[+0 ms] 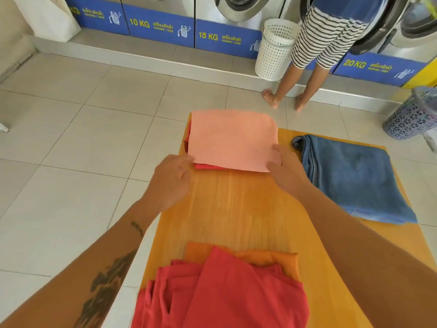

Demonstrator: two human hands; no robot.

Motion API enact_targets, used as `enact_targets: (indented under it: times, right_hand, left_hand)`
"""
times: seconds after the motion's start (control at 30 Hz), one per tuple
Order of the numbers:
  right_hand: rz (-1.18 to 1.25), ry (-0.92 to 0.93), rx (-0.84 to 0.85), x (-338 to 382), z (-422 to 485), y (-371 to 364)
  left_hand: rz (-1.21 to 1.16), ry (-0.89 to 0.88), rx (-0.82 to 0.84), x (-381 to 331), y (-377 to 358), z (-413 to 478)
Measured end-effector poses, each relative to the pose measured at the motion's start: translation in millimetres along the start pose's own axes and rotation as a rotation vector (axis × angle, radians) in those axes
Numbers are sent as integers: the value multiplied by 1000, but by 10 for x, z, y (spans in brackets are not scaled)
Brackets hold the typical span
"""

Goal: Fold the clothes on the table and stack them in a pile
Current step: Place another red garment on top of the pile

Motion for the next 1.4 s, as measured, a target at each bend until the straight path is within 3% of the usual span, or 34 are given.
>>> enact_targets:
  times: [0.17, 0.3, 0.4, 0.47, 0.53, 0.67, 0.83, 0.93, 1.1, 1.23, 1.4]
  right_hand:
    - [25, -109, 162, -392, -958, -189]
    - [30, -145, 165, -606, -1669, -286]
    - [-19, -165, 137, -678, -2118, -333]
    - [45, -200, 176, -687, -2360, -407]
    - [166, -205, 242, -660, -2556, -502]
    - [286, -158, 303, -539, -2760, -664]
    - [506, -60, 351, -454, -2848, -701]
    - [501, 36, 336, -432, -2863, -695]
    - [463, 174, 95, -335, -2803, -659]
    - [382, 196, 2, -341, -2676, -573]
    - [281, 85, 184, -462, -2596, -673]
  left_hand:
    - [-218, 62, 157, 34, -284, -1174]
    - [-35, 8, 132, -64, -607, -1834]
    - [222, 192, 21, -36, -771, -2143]
    - [234, 348, 40, 29, -808, -2295]
    - [180, 392, 49, 90, -813, -2428]
    - [-46, 373, -2, 48, -790, -2562]
    - [8, 229, -96, -143, -887, -2625]
    - [-78, 157, -50, -189, -919, -2632]
    - [-171, 81, -63, -252, -850, -2572]
    - [-202, 17, -59, -289, -817, -2453]
    - [-169, 97, 23, -279, -923, -2243]
Point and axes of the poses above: each hand's wrist, its own z-axis towards the middle knuckle, its own y-axis out of the back of the hand, x = y × z, the point moved 1 cm from there along z, towards the middle knuckle, and after that the axes turned 12 degrees about x, right-handed, at the moved point
